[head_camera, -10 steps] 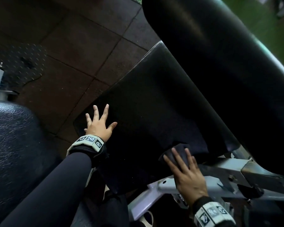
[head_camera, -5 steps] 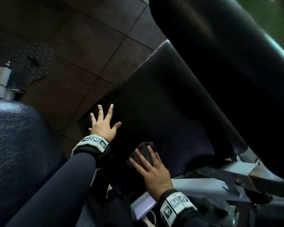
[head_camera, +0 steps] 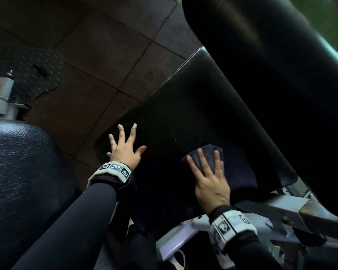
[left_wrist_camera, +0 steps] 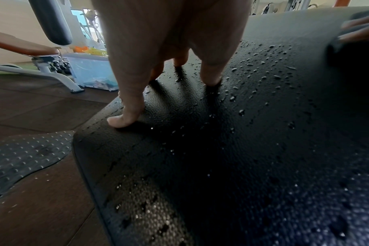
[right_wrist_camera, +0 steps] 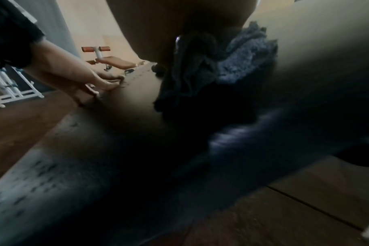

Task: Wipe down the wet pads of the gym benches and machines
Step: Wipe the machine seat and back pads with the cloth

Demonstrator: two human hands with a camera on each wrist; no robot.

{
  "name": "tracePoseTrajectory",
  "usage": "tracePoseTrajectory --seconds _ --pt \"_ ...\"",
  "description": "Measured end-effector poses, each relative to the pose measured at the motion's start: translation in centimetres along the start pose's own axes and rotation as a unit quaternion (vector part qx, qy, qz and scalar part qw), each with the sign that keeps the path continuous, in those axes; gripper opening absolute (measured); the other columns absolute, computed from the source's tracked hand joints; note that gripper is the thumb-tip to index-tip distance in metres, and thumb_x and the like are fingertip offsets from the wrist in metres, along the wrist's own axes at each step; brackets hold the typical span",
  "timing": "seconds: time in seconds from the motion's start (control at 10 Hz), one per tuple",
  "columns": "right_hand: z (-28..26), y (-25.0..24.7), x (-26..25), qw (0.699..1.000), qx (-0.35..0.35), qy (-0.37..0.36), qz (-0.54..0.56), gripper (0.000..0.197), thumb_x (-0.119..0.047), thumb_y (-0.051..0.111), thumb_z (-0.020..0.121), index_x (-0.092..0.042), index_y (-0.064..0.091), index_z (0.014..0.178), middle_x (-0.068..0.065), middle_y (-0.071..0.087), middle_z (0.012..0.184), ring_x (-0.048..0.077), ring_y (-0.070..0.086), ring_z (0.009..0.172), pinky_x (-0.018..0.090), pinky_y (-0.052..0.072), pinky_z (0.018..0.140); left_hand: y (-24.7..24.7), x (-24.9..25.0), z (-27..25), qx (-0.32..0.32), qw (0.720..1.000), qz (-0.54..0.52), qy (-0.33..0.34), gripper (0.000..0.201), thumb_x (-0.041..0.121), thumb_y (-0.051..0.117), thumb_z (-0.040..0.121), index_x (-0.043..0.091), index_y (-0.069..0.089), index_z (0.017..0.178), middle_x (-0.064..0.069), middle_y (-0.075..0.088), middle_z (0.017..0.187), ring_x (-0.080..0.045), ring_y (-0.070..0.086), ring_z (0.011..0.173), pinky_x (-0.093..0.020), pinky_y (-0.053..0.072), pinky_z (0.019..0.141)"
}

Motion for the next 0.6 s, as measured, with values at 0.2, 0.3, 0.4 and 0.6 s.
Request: tracePoseTrajectory --seconds 0.2,0.3,0.4,0.6 --pt "-2.1 2.8 -6.6 0.989 -0.055 -0.139 0.004 0.057 -0.022 0.039 0.081 -0.03 0.046 0.137 0.0 0.036 0.149 0.04 0.019 0.138 0.048 0.018 0.11 -0.1 0.0 0.0 0.008 1.0 0.0 0.004 0.074 0.048 0.046 0.094 0.046 -0.005 0.147 0.004 -0.019 0.158 -0.035 -0.013 0.145 -0.066 0.02 0.106" --pt "-6.2 4.0 -5.8 0.974 -0.089 -0.206 -0.018 0.062 -0.02 0.043 0.078 -0.032 0.042 0.139 -0.002 0.03 0.152 0.036 0.018 0.14 0.044 0.019 0.111 -0.2 0.1 -0.2 0.011 1.0 0.013 0.003 0.073 0.05 0.044 0.095 0.045 -0.006 0.147 0.003 -0.018 0.158 -0.035 -0.011 0.145 -0.065 0.023 0.106" --pt "-8.1 2.8 -2.7 0.979 -0.103 -0.177 -0.012 0.074 -0.017 0.043 0.069 -0.034 0.037 0.141 -0.004 0.029 0.152 0.033 0.018 0.141 0.043 0.019 0.111 -0.4 0.4 -0.5 0.007 1.0 0.028 -0.002 0.073 0.05 0.042 0.095 0.042 -0.008 0.148 0.0 -0.017 0.159 -0.036 -0.009 0.145 -0.063 0.026 0.106" --pt "-3.5 -0.1 2.0 0.992 -0.111 -0.023 0.056 0.075 -0.016 0.038 0.071 -0.033 0.031 0.143 -0.001 0.026 0.153 0.037 0.009 0.143 0.045 0.01 0.115 -0.5 2.0 -1.8 0.043 0.999 0.0 -0.019 0.069 0.036 0.047 0.097 0.024 0.008 0.152 -0.007 -0.002 0.16 -0.027 -0.001 0.147 -0.063 0.019 0.11"
Point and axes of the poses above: each hand's wrist, its own z-axis towards the middle knuckle, its own y-axis out of the palm, x = y × z, the point moved 8 cm from there along z, towards the middle knuckle
